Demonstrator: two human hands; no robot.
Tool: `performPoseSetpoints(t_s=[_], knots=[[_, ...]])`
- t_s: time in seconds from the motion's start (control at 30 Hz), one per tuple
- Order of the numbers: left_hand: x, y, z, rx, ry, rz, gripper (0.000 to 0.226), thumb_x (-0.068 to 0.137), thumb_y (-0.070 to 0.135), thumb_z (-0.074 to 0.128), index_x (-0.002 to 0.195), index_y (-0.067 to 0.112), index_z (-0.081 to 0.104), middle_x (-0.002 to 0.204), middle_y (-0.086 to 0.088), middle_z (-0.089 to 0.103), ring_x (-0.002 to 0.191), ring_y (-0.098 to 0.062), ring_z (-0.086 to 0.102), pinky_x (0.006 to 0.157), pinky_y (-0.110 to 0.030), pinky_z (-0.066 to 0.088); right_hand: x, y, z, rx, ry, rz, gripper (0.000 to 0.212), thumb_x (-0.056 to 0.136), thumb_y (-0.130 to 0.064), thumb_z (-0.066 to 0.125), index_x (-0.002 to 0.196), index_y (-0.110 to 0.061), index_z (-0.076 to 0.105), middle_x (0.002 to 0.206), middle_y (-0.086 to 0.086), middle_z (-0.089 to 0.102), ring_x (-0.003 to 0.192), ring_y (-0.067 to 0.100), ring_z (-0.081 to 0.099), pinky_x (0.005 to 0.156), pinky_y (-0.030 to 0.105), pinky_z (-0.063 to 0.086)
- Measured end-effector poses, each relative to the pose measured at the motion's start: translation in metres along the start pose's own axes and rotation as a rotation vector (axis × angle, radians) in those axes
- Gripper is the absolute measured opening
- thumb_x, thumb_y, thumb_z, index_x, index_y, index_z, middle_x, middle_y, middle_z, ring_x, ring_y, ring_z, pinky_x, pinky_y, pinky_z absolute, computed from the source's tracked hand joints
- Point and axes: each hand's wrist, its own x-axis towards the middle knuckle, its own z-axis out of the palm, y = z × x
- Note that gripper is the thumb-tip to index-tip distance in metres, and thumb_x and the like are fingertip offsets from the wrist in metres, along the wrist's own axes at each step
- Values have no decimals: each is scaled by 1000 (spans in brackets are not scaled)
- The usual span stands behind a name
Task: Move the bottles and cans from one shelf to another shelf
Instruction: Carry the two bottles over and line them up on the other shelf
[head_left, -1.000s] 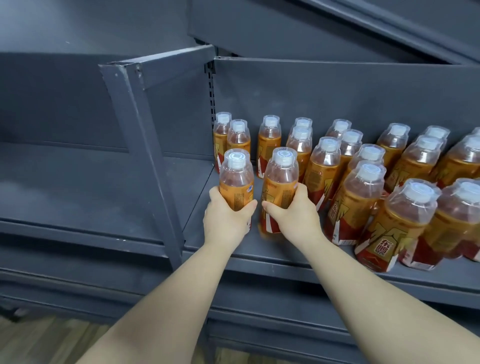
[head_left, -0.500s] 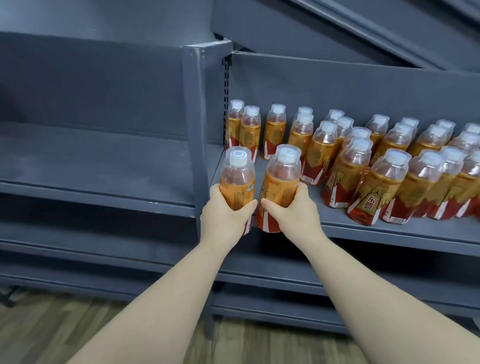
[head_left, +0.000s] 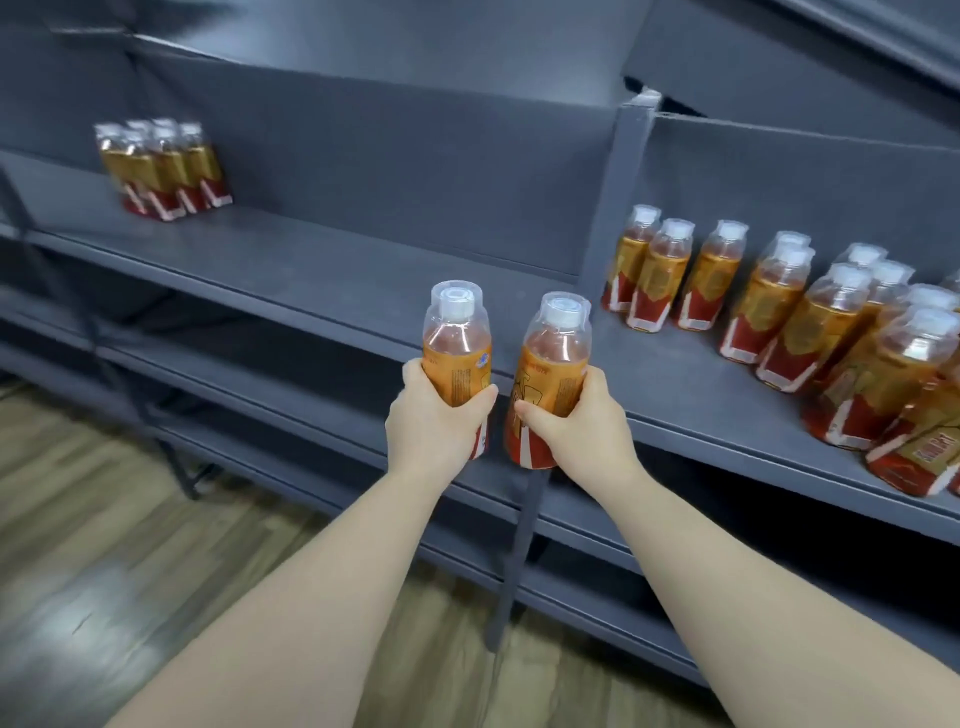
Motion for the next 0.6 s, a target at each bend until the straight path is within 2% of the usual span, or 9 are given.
performPoseSetpoints(t_s=[0.17,0.33,0.43,0.6], knots=[[14,-24,-40,15,118,-76,61,82,51,75,126,27,41,109,9,55,99,-15,57,85,-33,52,12,-26,45,17,-103,-55,63,84,-48,75,130,-27,39,116,-11,56,104,14,59,90,36,54],[28,-36,-73,10,218,-138,55,82,49,76,121,27,43,106,8,59,98,-15,58,80,-29,46,26,-50,88,40,-210,-130,58,83,-47,76,124,-28,39,112,-11,56,100,13,58,80,28,49],[39,-42,-89,35,287,-165,58,81,48,76,123,26,44,107,7,60,98,-17,58,80,-30,46,36,-64,109,51,-269,-173,58,83,-48,76,124,-28,40,111,-10,58,99,13,59,79,29,50],[55,-56,-112,52,379,-206,54,79,49,77,116,26,44,104,7,61,97,-19,60,79,-32,47,54,-84,142,81,-359,-223,56,82,-48,76,120,-30,39,110,-9,59,100,14,61,84,34,55]])
